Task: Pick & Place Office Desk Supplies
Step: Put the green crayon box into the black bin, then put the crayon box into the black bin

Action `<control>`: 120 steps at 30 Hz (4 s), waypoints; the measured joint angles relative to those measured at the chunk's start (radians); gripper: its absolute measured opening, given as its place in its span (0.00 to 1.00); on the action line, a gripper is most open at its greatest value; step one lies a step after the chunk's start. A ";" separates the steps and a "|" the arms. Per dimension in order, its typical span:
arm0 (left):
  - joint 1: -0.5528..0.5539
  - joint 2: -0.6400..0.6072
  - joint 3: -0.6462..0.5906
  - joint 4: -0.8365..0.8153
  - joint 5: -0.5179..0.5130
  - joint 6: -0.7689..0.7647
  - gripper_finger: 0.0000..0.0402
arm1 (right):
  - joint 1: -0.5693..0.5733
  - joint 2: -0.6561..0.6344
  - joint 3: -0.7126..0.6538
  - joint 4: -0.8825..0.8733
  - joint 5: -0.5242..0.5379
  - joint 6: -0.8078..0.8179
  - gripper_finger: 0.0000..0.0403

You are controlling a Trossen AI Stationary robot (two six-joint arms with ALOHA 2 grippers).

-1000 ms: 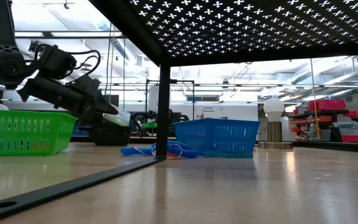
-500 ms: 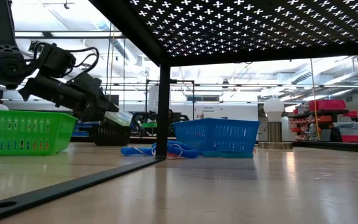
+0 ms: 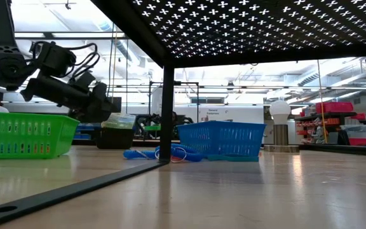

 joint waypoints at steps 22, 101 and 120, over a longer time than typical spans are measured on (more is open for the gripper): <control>-0.223 -0.147 0.000 0.278 0.396 -0.011 0.66 | 0.000 0.137 0.000 -0.012 -0.019 0.010 0.69; -1.557 0.434 0.975 -1.626 -0.090 -0.043 0.62 | 0.375 0.223 0.045 -0.272 0.354 0.029 0.69; -1.550 0.477 0.935 -1.570 -0.050 -0.091 0.42 | 0.374 0.223 0.045 -0.288 0.352 0.007 0.69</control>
